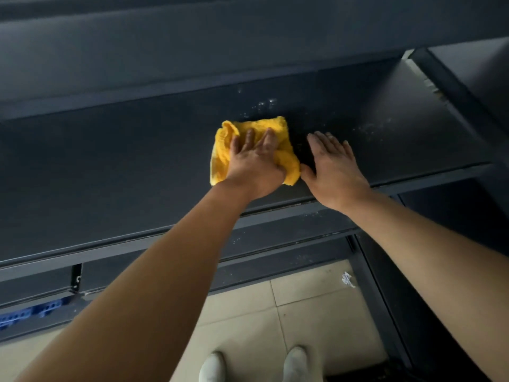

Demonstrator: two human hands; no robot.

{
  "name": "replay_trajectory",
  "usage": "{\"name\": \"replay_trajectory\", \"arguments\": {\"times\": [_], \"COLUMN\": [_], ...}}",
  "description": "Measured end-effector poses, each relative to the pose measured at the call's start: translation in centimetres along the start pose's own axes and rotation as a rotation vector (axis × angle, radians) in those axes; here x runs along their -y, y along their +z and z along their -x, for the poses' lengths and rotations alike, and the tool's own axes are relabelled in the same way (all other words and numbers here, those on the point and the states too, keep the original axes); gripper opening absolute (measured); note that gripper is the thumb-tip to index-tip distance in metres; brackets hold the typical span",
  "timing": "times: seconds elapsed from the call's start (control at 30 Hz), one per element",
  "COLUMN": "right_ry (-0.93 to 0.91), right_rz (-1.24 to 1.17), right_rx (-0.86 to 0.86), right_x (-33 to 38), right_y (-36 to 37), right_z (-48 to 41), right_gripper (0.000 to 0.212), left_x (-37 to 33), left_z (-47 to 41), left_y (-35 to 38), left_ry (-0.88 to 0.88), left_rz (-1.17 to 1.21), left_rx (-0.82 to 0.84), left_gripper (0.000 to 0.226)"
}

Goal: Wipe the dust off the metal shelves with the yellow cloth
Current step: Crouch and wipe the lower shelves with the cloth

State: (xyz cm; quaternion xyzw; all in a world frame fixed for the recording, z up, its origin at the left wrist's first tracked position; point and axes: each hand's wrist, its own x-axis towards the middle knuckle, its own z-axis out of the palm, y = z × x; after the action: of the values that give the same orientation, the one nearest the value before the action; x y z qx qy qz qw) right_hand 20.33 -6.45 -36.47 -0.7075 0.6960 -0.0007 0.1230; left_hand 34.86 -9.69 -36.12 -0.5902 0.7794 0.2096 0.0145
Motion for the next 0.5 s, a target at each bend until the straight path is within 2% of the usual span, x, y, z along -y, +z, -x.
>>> {"name": "replay_trajectory", "arguments": {"times": [0.1,0.23,0.5], "right_ry": [0.047,0.044,-0.047], "right_rz": [-0.023,-0.037,-0.022], "right_rx": [-0.002,-0.01,-0.01], "right_x": [-1.7,-2.1,0.8], "right_y": [0.1,-0.3,-1.1], "right_z": [0.7,1.3,1.8], "right_gripper": [0.061,0.059,0.072], "left_x": [-1.7,-0.1,5.0], "left_z": [-0.6,0.3,4.5], "left_y": [0.8,0.7,-0.3], "left_ry": [0.045,0.067,-0.046], "left_rz": [-0.023,-0.016,-0.014], "left_rx": [-0.004,-0.022,-0.013], "left_gripper": [0.074,0.072,0.073]}}
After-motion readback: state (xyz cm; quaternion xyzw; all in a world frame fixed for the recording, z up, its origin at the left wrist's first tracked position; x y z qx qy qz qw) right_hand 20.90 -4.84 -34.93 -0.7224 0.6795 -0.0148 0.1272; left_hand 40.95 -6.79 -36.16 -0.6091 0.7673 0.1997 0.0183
